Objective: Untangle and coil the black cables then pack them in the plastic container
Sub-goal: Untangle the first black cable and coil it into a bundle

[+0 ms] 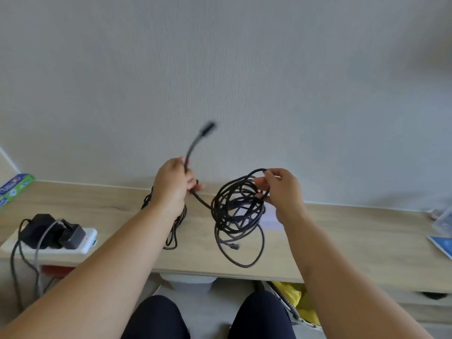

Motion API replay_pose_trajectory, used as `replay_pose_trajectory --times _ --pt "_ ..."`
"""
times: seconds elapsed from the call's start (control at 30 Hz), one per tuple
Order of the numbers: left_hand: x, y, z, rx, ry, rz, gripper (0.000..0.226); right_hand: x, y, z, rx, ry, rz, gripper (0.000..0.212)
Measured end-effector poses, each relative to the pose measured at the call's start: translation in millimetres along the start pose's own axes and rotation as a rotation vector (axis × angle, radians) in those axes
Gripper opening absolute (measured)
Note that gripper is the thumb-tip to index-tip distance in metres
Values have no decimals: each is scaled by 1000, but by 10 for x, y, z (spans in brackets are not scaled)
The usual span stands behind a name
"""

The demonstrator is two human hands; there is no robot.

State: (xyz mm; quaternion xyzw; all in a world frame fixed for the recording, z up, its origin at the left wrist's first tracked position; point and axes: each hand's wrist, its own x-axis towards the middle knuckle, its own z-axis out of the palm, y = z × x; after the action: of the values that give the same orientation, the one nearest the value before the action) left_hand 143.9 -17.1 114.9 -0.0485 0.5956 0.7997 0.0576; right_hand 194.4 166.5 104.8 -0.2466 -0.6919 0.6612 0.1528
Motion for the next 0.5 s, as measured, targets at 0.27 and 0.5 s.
replay_pose_trajectory --times 0.27,0.5 --pt "77 -311 -108 85 -17 -272 21 20 56 -32 186 15 112 17" --pt "-74 -598 -44 501 -442 -261 70 58 -59 18 384 6 206 16"
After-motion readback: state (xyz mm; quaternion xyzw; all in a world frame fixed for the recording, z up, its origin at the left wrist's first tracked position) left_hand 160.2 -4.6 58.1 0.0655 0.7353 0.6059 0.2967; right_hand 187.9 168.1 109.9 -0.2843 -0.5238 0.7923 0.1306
